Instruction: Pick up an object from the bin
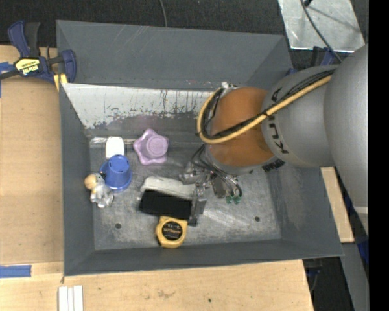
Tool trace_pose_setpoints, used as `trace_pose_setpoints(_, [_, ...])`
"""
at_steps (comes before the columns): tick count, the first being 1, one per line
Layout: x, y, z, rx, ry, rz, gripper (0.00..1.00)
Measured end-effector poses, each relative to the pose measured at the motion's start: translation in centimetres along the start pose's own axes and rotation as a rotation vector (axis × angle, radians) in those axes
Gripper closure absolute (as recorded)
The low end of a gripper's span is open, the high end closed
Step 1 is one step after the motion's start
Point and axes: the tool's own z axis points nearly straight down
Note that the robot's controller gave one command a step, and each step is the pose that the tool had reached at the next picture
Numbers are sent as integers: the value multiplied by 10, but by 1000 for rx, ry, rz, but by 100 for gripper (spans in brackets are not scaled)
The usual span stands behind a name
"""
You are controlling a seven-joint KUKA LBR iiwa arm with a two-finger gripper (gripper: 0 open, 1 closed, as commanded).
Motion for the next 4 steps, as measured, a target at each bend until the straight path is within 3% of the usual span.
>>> trace_pose_setpoints(4, [0, 0, 0, 0, 0, 0, 100])
